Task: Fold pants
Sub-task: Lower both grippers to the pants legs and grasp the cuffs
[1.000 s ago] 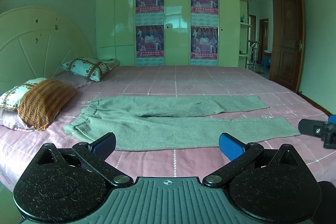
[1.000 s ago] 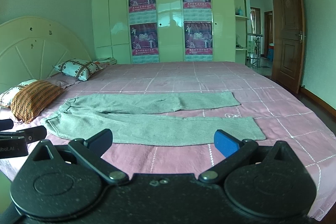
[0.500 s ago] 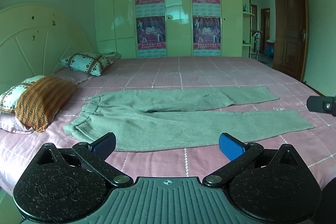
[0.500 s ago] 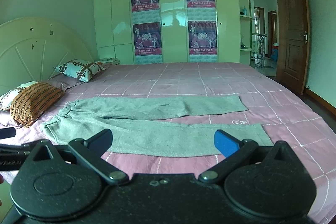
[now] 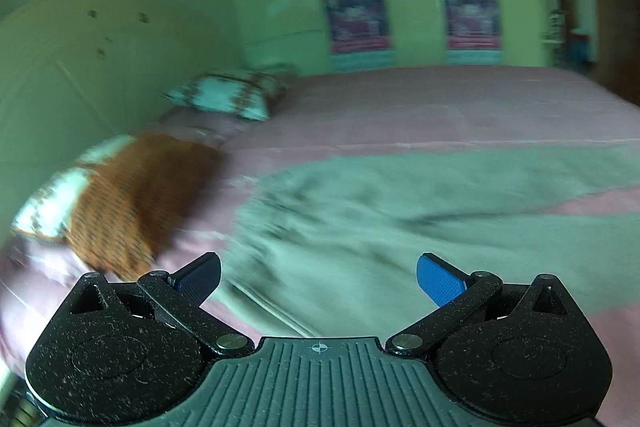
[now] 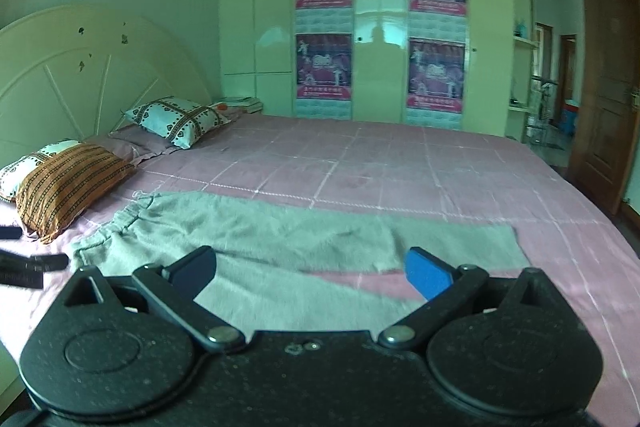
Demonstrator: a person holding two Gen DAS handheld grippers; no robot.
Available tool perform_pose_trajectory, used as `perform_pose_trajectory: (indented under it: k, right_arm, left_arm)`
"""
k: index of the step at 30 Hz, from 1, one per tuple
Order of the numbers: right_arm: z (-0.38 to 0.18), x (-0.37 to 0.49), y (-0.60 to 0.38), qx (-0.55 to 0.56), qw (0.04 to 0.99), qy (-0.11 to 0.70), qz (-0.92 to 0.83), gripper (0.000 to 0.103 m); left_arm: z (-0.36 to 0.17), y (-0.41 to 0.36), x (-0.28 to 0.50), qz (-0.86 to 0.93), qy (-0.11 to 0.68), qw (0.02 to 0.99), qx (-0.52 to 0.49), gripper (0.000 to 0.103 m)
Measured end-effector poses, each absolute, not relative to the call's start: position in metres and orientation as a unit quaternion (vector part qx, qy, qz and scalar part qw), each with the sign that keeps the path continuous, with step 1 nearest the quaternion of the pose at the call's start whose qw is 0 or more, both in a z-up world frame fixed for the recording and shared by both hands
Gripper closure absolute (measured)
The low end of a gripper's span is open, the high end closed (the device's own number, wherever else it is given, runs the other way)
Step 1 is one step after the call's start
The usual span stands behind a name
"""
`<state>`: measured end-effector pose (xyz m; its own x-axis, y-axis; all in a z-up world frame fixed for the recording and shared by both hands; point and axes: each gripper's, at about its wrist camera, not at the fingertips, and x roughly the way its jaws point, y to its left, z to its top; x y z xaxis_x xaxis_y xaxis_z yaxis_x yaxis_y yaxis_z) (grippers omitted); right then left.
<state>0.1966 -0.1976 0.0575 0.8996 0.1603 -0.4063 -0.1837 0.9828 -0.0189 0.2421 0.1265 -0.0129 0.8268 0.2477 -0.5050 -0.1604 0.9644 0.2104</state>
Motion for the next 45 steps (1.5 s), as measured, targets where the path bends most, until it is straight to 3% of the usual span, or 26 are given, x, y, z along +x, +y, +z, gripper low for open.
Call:
perform_pose_trajectory:
  k: [3, 7, 15, 18, 24, 26, 33, 37, 38, 39, 42, 44, 45]
  right_arm:
    - [0.05, 0.252, -0.191, -0.025, 0.971, 0.214, 0.099, 0.014]
    - [0.033, 0.326, -0.181, -0.027, 0.964, 0.238, 0.116, 0.028]
    - [-0.006, 0.449, -0.148, -0.072, 0.948, 0.268, 0.155, 0.03]
    - [-0.027, 0.492, -0.139, -0.084, 0.941, 0.283, 0.162, 0.038]
    - [-0.07, 0.56, -0.117, -0.132, 0.92, 0.318, 0.185, 0.048]
    - [-0.083, 0.576, -0.109, -0.159, 0.912, 0.328, 0.188, 0.053]
    - [-0.112, 0.617, -0.107, -0.185, 0.89, 0.369, 0.193, 0.055]
    - [-0.116, 0.621, -0.113, -0.172, 0.888, 0.373, 0.206, 0.056]
    - [-0.113, 0.619, -0.115, -0.162, 0.893, 0.363, 0.209, 0.066]
    - [-0.111, 0.618, -0.118, -0.152, 0.897, 0.357, 0.212, 0.069]
    - [-0.115, 0.623, -0.122, -0.149, 0.894, 0.362, 0.217, 0.07]
    - [-0.116, 0.624, -0.122, -0.145, 0.895, 0.363, 0.213, 0.069]
    - [-0.115, 0.622, -0.119, -0.151, 0.895, 0.362, 0.21, 0.069]
  left_arm:
    - [-0.017, 0.163, 0.289, 0.113, 0.277, 0.953, 0.056, 0.0]
    - [-0.039, 0.203, 0.358, 0.111, 0.306, 0.944, 0.051, 0.0]
    - [-0.09, 0.252, 0.486, 0.103, 0.348, 0.93, 0.059, 0.0]
    - [-0.111, 0.269, 0.529, 0.094, 0.364, 0.926, 0.042, 0.016]
    - [-0.15, 0.286, 0.593, 0.073, 0.4, 0.913, 0.029, 0.016]
    - [-0.161, 0.285, 0.608, 0.064, 0.407, 0.91, 0.041, 0.016]
    - [-0.177, 0.291, 0.635, 0.041, 0.409, 0.912, 0.019, 0.016]
    - [-0.178, 0.303, 0.643, 0.038, 0.421, 0.906, -0.009, 0.009]
    - [-0.177, 0.303, 0.641, 0.034, 0.418, 0.908, -0.002, 0.009]
    - [-0.178, 0.3, 0.639, 0.031, 0.417, 0.908, 0.015, 0.009]
    - [-0.179, 0.304, 0.637, 0.032, 0.419, 0.907, -0.004, 0.01]
    - [-0.18, 0.303, 0.64, 0.024, 0.415, 0.909, -0.004, 0.016]
    - [-0.18, 0.302, 0.643, 0.015, 0.411, 0.911, -0.01, 0.029]
